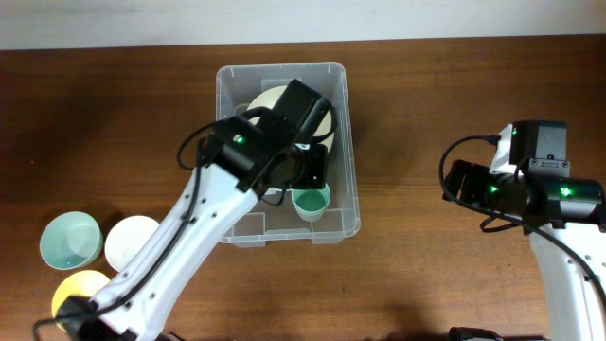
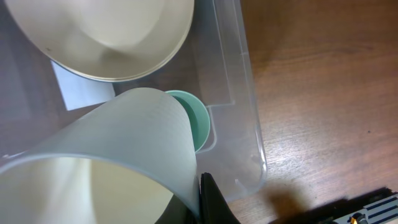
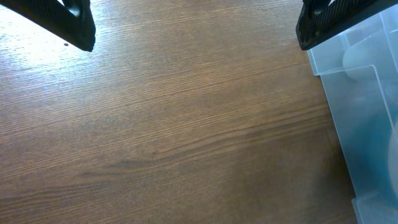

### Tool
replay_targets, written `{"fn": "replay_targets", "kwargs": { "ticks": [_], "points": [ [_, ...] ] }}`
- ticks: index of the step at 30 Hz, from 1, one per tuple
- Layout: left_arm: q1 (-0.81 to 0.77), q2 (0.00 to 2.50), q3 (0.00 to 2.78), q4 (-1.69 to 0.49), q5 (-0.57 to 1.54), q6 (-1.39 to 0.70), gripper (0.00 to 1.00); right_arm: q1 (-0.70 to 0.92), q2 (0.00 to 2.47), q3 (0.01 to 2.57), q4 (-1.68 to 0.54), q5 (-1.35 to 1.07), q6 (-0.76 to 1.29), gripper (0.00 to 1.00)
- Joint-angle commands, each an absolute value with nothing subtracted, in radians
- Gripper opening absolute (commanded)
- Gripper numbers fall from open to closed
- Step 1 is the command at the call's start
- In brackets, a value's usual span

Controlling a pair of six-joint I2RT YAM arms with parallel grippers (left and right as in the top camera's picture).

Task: Pack container
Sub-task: 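Carry the white cup with the left gripper onto the mint cup in the bin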

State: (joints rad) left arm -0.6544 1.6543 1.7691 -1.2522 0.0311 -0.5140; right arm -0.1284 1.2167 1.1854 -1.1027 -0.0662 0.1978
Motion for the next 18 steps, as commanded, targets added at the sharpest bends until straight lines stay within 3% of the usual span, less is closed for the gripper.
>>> {"fn": "replay_targets", "kwargs": {
  "ticks": [1, 16, 18],
  "points": [
    [-0.659, 1.756, 1.771, -1.249, 0.093, -0.494, 0.01, -0.126, 1.213, 1.189, -1.104, -0.067, 0.188, 0.99],
    [-0.661, 1.86, 1.771, -1.245, 0.117, -0.466, 0.0, -0.126, 1.213, 1.189, -1.103, -0.067, 0.188, 0.99],
    [-0.661, 1.86, 1.771, -1.245, 0.117, -0.466, 0.04, -0.126, 1.213, 1.189, -1.103, -0.067, 0.188, 0.99]
  ]
}}
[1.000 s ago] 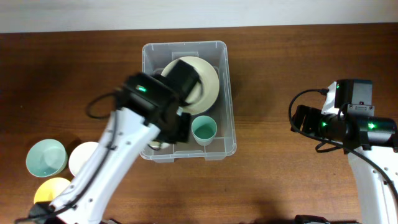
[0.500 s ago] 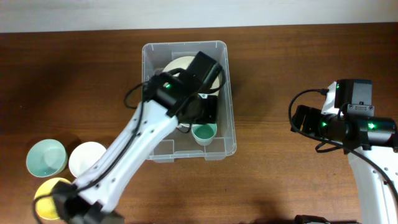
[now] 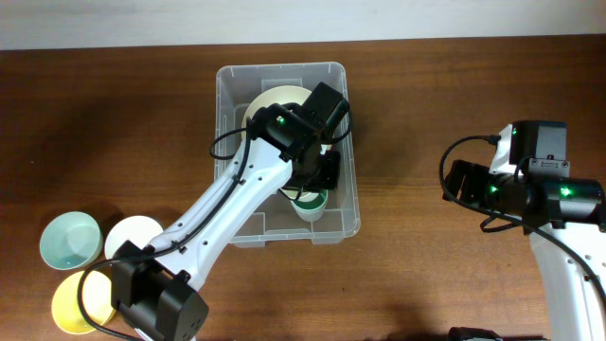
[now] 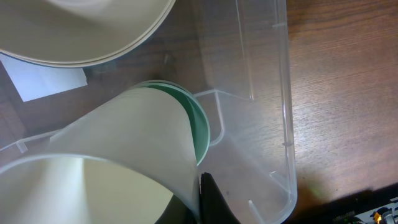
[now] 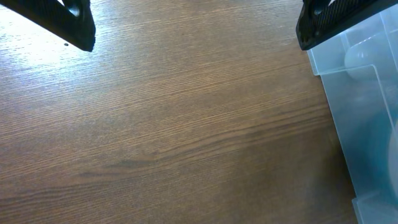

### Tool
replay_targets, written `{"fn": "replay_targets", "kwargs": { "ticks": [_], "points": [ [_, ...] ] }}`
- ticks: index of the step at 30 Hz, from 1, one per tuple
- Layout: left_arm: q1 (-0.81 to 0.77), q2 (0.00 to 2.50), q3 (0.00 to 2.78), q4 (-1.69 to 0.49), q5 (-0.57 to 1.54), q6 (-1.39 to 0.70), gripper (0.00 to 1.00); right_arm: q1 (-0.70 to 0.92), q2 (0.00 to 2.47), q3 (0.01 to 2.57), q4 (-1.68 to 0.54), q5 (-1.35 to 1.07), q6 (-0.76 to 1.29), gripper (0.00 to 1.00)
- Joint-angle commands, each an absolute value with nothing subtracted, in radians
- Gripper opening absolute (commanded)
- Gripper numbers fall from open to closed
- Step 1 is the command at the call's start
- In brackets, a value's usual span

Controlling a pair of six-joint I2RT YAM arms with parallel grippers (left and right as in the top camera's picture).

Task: Pack container
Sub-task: 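Carry the white cup with the left gripper onto the mint cup in the bin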

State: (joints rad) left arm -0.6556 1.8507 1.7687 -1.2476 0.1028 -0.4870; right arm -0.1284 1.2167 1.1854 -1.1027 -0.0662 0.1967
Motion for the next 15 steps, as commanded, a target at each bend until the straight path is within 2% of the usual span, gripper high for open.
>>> {"fn": "replay_targets", "kwargs": {
  "ticks": [1, 2, 4, 5, 15],
  "points": [
    [-0.661, 1.86, 1.771, -1.245, 0.12, -0.466, 0.31, -0.126, 1.213, 1.189, -1.103, -0.067, 0.188, 0.99],
    [-0.661, 1.86, 1.771, -1.245, 0.126, -0.466, 0.39, -0.126, 1.213, 1.189, -1.103, -0.067, 0.188, 0.99],
    [-0.661, 1.86, 1.771, -1.245, 0.136, -0.465, 0.47, -0.126, 1.213, 1.189, -1.103, -0.067, 0.188, 0.99],
    [-0.661, 1.86, 1.771, -1.245, 0.136, -0.465, 0.58, -0.126, 1.213, 1.189, -1.103, -0.067, 0.188, 0.99],
    [-0.658, 1.859, 1.772, -1.246, 0.127, -0.454, 0.61, -0.126, 1.213, 1.189, -1.103, -0.067, 0.188, 0.99]
  ]
}}
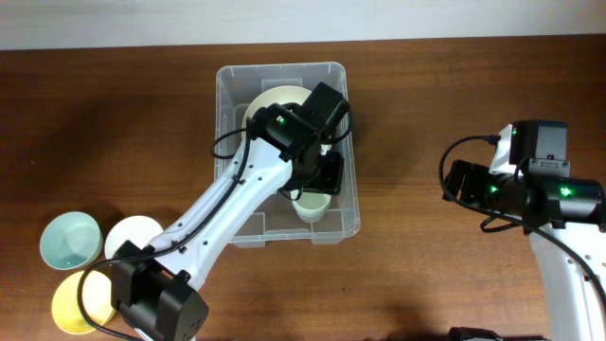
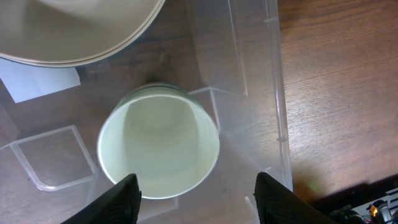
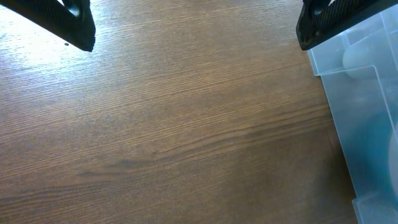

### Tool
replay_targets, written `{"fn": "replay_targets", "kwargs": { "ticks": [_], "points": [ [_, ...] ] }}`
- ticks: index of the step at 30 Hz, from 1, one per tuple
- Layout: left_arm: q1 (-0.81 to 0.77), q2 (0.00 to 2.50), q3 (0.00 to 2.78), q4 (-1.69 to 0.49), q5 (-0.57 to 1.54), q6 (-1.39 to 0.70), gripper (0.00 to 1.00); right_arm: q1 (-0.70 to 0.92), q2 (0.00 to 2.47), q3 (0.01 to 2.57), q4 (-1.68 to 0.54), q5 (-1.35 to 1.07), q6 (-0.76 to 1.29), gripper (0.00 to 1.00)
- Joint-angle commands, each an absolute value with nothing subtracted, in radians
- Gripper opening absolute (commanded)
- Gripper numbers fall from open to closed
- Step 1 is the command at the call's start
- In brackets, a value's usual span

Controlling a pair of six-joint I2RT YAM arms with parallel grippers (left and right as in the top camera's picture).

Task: Pack container
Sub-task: 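Carry the white cup with the left gripper onto the mint cup in the bin, then release the cup and move the left gripper to the white bowl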

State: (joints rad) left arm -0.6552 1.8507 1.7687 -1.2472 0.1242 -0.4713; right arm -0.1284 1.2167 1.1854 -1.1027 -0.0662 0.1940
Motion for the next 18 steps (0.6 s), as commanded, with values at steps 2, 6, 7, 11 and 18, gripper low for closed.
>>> {"fn": "replay_targets", "kwargs": {
  "ticks": [2, 6, 7, 11, 18],
  "points": [
    [-0.645, 1.855, 1.778, -1.259, 0.073, -0.454, 0.62, -0.126, 1.213, 1.189, -1.103, -0.067, 0.188, 0.99],
    [-0.596, 1.821, 1.822, -1.331, -0.027, -0.439, 0.63, -0.126, 1.213, 1.189, -1.103, -0.067, 0.188, 0.99],
    [-0.574, 1.803, 1.837, -1.365, -0.076, -0.439, 0.63, -0.126, 1.213, 1.189, -1.103, -0.067, 0.188, 0.99],
    [-0.382, 1.668, 1.869, -1.51, -0.181, -0.44, 0.71, -0.126, 1.213, 1.189, -1.103, -0.067, 0.188, 0.99],
    [0.049, 1.561, 1.842, -1.621, -0.173, -0.439, 0.87, -0.126, 1.213, 1.189, -1.103, -0.067, 0.188, 0.99]
  ]
}}
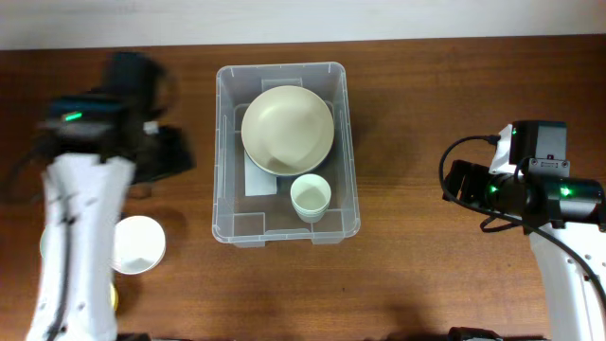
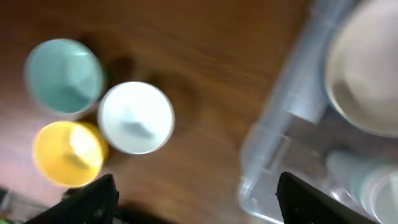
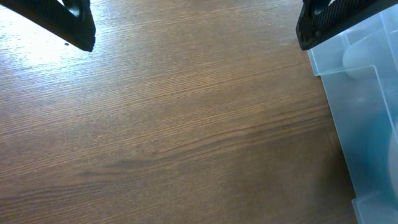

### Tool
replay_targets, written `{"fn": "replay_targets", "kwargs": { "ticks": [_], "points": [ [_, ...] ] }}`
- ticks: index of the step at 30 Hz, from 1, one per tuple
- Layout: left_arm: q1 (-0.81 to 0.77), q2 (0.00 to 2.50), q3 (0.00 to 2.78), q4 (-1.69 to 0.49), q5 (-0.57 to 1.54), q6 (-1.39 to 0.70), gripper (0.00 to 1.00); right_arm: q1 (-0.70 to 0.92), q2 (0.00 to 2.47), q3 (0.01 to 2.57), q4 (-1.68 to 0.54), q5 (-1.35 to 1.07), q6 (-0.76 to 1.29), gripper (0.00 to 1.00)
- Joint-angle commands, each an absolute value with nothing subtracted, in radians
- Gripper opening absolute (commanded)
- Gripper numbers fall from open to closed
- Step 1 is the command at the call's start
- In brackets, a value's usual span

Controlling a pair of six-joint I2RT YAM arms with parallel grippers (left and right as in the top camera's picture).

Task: Pack container
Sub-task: 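Release the cup and move the left gripper to the white bowl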

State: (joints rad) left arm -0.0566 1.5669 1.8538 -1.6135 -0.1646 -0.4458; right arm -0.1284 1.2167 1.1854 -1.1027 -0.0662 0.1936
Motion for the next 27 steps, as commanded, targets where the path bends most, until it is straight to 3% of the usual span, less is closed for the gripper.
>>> {"fn": "replay_targets", "kwargs": {
  "ticks": [1, 2, 5, 11, 27],
  "points": [
    [0.081, 1.561, 1.813, -1.611, -0.173, -0.433, 0.87, -0.126, 1.213, 1.189, -1.103, -0.067, 0.188, 0.99],
    [0.115, 1.561, 1.755, -1.584, -0.173, -0.432, 0.92, -0.126, 1.213, 1.189, -1.103, -0.067, 0.188, 0.99],
    [0.16, 1.561, 1.563, -1.456, -0.153, -0.418, 0.95, -0.126, 1.213, 1.189, -1.103, -0.067, 0.188, 0.99],
    [0.186, 1.619, 1.269, -1.169, -0.024, -0.337, 0.96, -0.126, 1.213, 1.189, -1.103, -0.067, 0.188, 0.99],
    [0.206, 1.926, 1.245, -1.066, -0.022, -0.335, 0.95, -0.126, 1.213, 1.189, -1.103, -0.067, 0.188, 0.99]
  ]
}}
